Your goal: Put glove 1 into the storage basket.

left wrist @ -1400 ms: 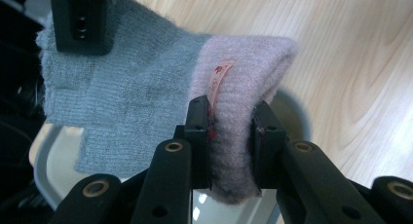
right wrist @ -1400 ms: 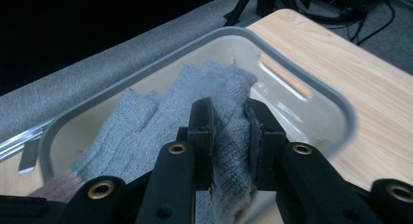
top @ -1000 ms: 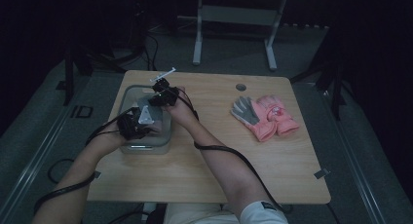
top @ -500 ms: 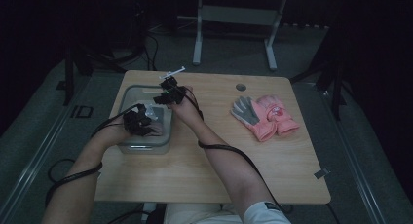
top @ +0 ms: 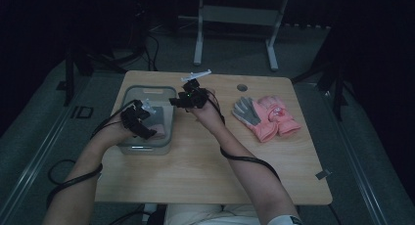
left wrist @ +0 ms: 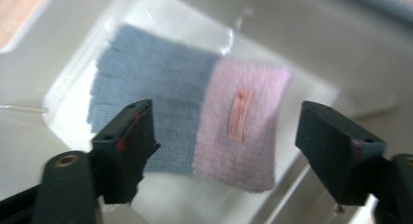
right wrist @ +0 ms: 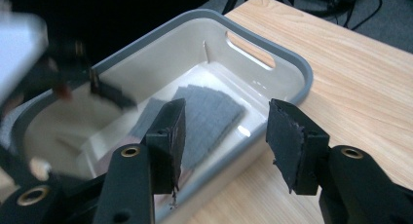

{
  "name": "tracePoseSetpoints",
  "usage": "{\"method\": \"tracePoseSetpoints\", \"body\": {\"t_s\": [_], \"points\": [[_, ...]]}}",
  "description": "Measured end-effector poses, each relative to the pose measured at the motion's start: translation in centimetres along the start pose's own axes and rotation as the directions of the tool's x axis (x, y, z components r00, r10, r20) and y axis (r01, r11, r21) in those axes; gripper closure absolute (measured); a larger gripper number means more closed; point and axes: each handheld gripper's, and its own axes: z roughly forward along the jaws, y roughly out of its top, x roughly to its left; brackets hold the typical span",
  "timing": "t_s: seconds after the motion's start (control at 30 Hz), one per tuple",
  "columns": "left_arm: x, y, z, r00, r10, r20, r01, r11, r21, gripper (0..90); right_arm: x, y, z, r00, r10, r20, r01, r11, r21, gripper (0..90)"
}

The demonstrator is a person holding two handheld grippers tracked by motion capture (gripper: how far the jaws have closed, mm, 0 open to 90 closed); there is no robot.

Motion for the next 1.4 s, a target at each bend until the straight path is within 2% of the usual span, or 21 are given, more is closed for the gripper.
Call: {"method": "tracePoseSetpoints", "body": {"t_s": [0.07, 0.1, 0.17, 0.23, 0.27, 0.37, 0.4, 0.43, 0.53, 0.6, 0.73, 0.83, 0.9, 0.97, 1.13, 1.17, 1.23, 1.33, 1.4], "points": [[-0.2, 0.2, -0.8, 0.9995, -0.032, -0.006, 0.031, 0.9978, -0.058, 12.2, -0.1, -0.6, -1.1, 0.9999, -0.013, -0.006, 0.013, 1.000, -0.013, 50.1], [-0.3, 0.3, -1.0, 0.9991, -0.042, 0.003, 0.042, 0.9956, -0.084, 9.5, -0.1, -0.9, -1.7, 0.9998, -0.019, -0.008, 0.019, 1.000, -0.017, 50.4], [-0.7, 0.5, -1.5, 0.9972, -0.075, 0.009, 0.075, 0.9878, -0.136, 7.1, -0.2, -1.6, -2.7, 0.9995, -0.028, -0.013, 0.028, 0.999, -0.023, 51.3], [-1.4, 0.8, -1.7, 0.9967, -0.079, 0.019, 0.081, 0.9814, -0.174, 7.0, -0.3, -2.2, -3.7, 0.9991, -0.040, -0.011, 0.040, 0.999, -0.030, 51.7], [-1.8, 1.0, -1.8, 0.9969, -0.076, 0.021, 0.079, 0.9767, -0.200, 6.9, -0.4, -2.5, -4.1, 0.9991, -0.042, -0.011, 0.042, 0.999, -0.031, 52.0], [-2.9, 1.4, -1.8, 0.9968, -0.065, 0.045, 0.074, 0.9700, -0.232, 6.9, -0.8, -3.4, -5.4, 0.9985, -0.055, -0.001, 0.055, 0.998, -0.030, 52.9], [-3.3, 1.6, -1.8, 0.9959, -0.061, 0.067, 0.075, 0.9683, -0.238, 6.9, -1.0, -3.7, -5.9, 0.9982, -0.060, 0.001, 0.060, 0.998, -0.031, 53.0], [-3.8, 1.8, -1.7, 0.9949, -0.051, 0.087, 0.070, 0.9677, -0.242, 6.9, -1.1, -4.0, -6.3, 0.9980, -0.064, 0.002, 0.064, 0.998, -0.030, 53.3], [-5.3, 2.5, -1.4, 0.9963, -0.010, 0.085, 0.031, 0.9678, -0.250, 6.9, -1.5, -4.9, -7.4, 0.9972, -0.074, 0.013, 0.074, 0.997, -0.024, 54.9], [-6.3, 3.1, -1.2, 0.9944, 0.006, 0.106, 0.021, 0.9655, -0.260, 6.9, -1.9, -5.5, -8.1, 0.9962, -0.084, 0.023, 0.085, 0.996, -0.018, 56.7], [-8.0, 4.0, -0.9, 0.9881, 0.032, 0.151, 0.015, 0.9536, -0.301, 6.9, -2.8, -6.8, -9.4, 0.9966, -0.072, 0.039, 0.073, 0.997, -0.016, 58.7], [-9.3, 4.7, -0.5, 0.9867, 0.054, 0.153, -0.005, 0.9523, -0.305, 6.9, -3.5, -7.8, -10.3, 0.9961, -0.069, 0.056, 0.069, 0.998, -0.007, 59.0], [-9.6, 4.9, -0.4, 0.9870, 0.058, 0.150, -0.009, 0.9517, -0.307, 6.9, -3.7, -8.1, -10.5, 0.9962, -0.063, 0.061, 0.064, 0.998, -0.006, 59.0], [-10.6, 5.2, 0.1, 0.9821, 0.070, 0.175, -0.010, 0.9469, -0.321, 6.9, -4.4, -8.9, -11.2, 0.9962, -0.054, 0.068, 0.054, 0.999, -0.006, 59.6], [-12.5, 5.3, 0.8, 0.9828, 0.100, 0.155, -0.046, 0.9478, -0.316, 6.9, -5.4, -10.2, -12.5, 0.9943, -0.047, 0.096, 0.047, 0.999, -0.001, 60.2], [-12.8, 5.2, 0.9, 0.9827, 0.098, 0.158, -0.044, 0.9485, -0.314, 7.0, -5.6, -10.4, -12.7, 0.9934, -0.048, 0.104, 0.048, 0.999, 0.001, 60.3], [-13.5, 5.0, 1.4, 0.9808, 0.095, 0.170, -0.041, 0.9553, -0.293, 6.9, -5.8, -10.8, -13.2, 0.9924, -0.063, 0.106, 0.063, 0.998, 0.005, 60.4], [-14.5, 4.6, 1.9, 0.9818, 0.099, 0.162, -0.051, 0.9604, -0.274, 7.0, -5.9, -11.3, -13.7, 0.9913, -0.077, 0.107, 0.077, 0.997, 0.006, 59.6], [-14.9, 4.2, 2.4, 0.9820, 0.087, 0.168, -0.037, 0.9599, -0.278, 7.0, -6.1, -11.7, -14.0, 0.9910, -0.080, 0.107, 0.081, 0.997, -0.001, 57.4]]}}
